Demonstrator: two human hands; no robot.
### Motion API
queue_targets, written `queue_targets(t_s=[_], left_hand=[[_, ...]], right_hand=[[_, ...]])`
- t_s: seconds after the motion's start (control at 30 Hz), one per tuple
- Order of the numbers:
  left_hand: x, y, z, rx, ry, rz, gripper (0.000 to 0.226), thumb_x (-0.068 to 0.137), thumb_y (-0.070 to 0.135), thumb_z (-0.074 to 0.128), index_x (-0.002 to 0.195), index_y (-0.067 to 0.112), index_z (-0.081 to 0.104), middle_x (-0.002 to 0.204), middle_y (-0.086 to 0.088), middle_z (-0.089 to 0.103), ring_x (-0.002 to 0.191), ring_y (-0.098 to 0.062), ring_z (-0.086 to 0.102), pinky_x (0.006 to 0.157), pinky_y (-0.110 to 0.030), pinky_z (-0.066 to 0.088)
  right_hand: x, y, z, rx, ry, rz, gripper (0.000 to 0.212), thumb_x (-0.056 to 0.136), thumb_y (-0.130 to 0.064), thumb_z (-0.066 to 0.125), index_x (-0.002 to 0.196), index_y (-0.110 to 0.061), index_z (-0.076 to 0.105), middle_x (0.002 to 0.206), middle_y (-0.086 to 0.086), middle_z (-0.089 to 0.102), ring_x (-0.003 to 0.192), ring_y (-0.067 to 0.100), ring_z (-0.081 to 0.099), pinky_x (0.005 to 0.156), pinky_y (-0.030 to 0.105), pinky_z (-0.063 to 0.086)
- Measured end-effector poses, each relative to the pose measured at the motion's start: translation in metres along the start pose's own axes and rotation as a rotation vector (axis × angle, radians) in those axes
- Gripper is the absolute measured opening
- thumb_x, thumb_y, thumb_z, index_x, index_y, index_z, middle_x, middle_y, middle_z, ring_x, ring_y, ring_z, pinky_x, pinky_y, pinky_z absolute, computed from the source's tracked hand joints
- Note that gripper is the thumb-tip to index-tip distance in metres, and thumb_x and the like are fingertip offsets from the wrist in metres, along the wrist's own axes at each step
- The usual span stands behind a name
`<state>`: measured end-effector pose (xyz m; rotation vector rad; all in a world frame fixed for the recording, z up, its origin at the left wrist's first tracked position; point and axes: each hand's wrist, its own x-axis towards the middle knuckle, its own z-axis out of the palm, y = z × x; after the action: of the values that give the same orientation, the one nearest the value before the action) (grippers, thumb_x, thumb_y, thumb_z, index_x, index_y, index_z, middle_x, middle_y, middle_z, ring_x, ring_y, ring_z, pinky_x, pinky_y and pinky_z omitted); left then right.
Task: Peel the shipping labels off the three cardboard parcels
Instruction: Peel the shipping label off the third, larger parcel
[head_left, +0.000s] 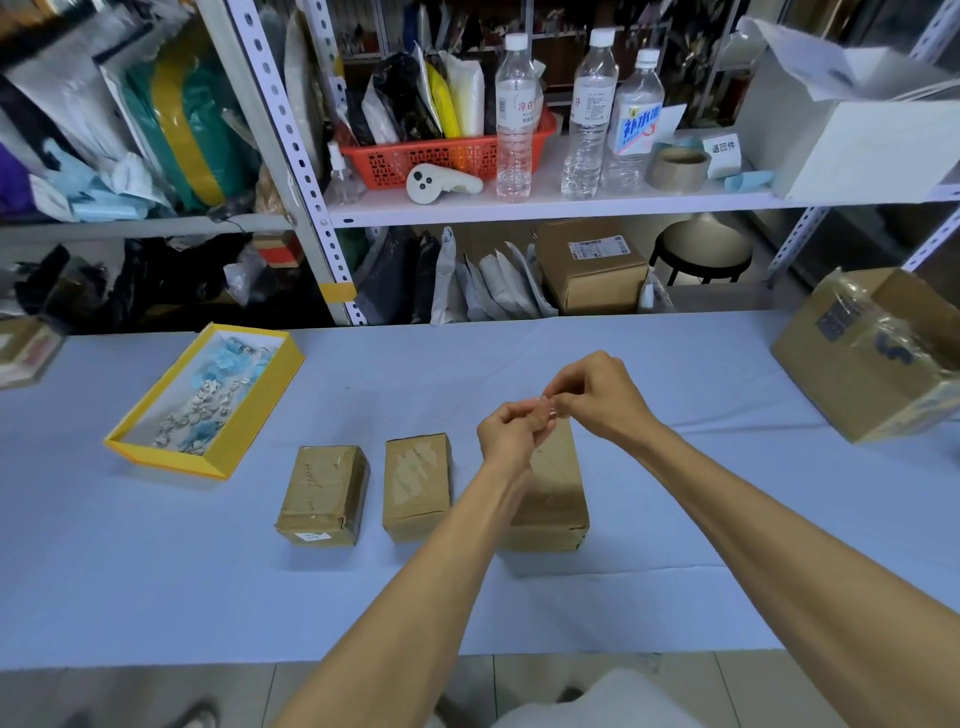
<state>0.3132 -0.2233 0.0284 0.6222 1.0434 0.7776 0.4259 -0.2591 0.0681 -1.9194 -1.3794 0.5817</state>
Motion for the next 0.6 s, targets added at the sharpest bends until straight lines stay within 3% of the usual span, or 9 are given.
queue_targets(t_s=[0.13,0.23,0.33,0.47,0.6], left_hand=[[0.006,-0.007,-0.008,0.098,0.070,-0.001,0.008,0.084,-0.002,0.068,0.080,0.003,0.065,0.085,-0.010,0.069,0.075,-0.018,0.068,0.068,-0.019,0.056],[0.009,-0.009,-0.012,0.157,0.081,0.005,0.012,0.081,-0.008,0.067,0.078,0.004,0.066,0.083,-0.008,0.070,0.083,-0.021,0.068,0.079,-0.026,0.055],[0.006,-0.008,-0.011,0.241,0.075,0.044,0.018,0.079,-0.011,0.065,0.073,0.006,0.066,0.082,-0.006,0.072,0.085,-0.022,0.068,0.077,-0.026,0.054],[-0.002,-0.009,-0.006,0.254,-0.088,0.021,0.012,0.080,-0.008,0.068,0.079,0.005,0.069,0.087,-0.010,0.072,0.085,-0.019,0.070,0.063,-0.013,0.054],[-0.010,-0.014,0.013,0.318,-0.189,0.062,0.002,0.085,-0.002,0.066,0.084,-0.001,0.065,0.093,-0.019,0.071,0.084,-0.021,0.071,0.071,-0.017,0.057]], right_hand=[[-0.014,0.002,0.004,0.016,-0.074,0.005,0.025,0.074,0.007,0.064,0.083,-0.011,0.079,0.075,0.004,0.075,0.073,0.009,0.071,0.071,0.025,0.059],[-0.020,0.003,0.014,0.106,-0.028,0.055,0.017,0.070,0.001,0.075,0.082,-0.011,0.078,0.073,0.002,0.075,0.069,0.007,0.071,0.069,0.022,0.059],[-0.017,0.005,0.014,0.093,0.025,0.073,0.013,0.065,-0.006,0.081,0.076,-0.011,0.078,0.066,0.001,0.073,0.064,0.009,0.070,0.062,0.021,0.057],[-0.022,0.012,-0.002,-0.004,-0.036,0.085,0.006,0.070,-0.002,0.077,0.075,-0.005,0.075,0.065,0.009,0.072,0.061,0.016,0.070,0.062,0.025,0.059],[-0.030,0.028,-0.023,0.022,0.034,0.148,0.004,0.073,-0.004,0.077,0.076,-0.007,0.076,0.070,0.007,0.073,0.068,0.017,0.071,0.068,0.029,0.060]])
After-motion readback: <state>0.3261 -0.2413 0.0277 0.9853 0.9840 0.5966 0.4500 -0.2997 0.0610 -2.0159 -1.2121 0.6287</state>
